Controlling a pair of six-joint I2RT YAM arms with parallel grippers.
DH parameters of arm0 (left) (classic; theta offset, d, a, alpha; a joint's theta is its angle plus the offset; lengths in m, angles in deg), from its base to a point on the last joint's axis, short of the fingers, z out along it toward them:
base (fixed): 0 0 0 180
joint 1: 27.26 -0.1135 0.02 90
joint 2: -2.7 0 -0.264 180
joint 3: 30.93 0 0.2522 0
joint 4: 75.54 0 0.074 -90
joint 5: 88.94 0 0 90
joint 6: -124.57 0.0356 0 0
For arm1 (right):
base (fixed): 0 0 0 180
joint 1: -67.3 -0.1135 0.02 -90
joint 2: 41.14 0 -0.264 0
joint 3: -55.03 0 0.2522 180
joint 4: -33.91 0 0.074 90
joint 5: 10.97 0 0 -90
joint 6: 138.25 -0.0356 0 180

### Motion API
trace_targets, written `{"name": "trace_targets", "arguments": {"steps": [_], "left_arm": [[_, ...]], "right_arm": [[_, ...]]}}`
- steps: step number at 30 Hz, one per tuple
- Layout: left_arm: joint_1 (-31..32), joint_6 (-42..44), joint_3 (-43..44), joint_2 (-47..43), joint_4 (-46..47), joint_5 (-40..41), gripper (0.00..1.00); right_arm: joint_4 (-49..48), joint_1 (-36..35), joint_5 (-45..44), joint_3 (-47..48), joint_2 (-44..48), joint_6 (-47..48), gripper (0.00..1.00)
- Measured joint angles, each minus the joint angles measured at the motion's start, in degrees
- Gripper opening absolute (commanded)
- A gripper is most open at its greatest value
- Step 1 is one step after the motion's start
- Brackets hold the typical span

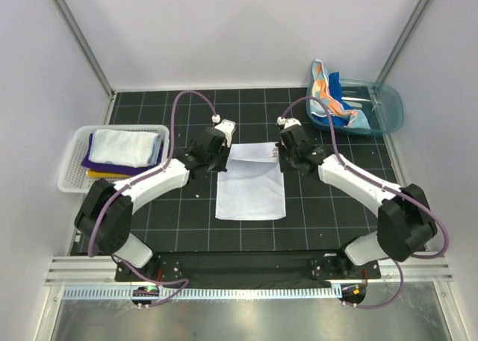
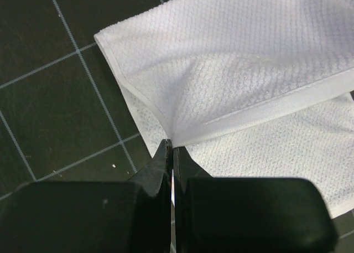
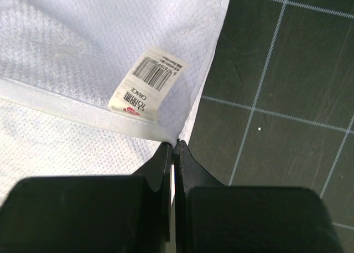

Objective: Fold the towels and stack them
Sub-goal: Fold the towel

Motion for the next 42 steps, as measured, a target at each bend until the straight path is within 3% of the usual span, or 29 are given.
{"name": "trace_targets", "arguments": {"steps": [23,33,37,42], "left_arm": [[10.1,-6.2,-10.7,-17.6,-2.0,8.3,0.00],[12.7,-8.3,-13.4,-18.7,-2.9,9.5,0.02],[13.2,-9.9,-14.6,-18.7,-2.7,9.3,0.04],[13.3,-12.2,-17.9,-18.7,-2.8,10.1,0.10]], "right_arm": [[5.0,-7.6,-1.6,-9.8,17.8,-9.5,0.01],[6.9,-10.1,-1.7,-12.7,20.6,-13.5,0.02],[5.7,-10.4,-0.9,-15.3,20.6,-15.0,0.08],[5.7,-10.6,-0.7,-17.1,20.5,-16.7,0.28]]}}
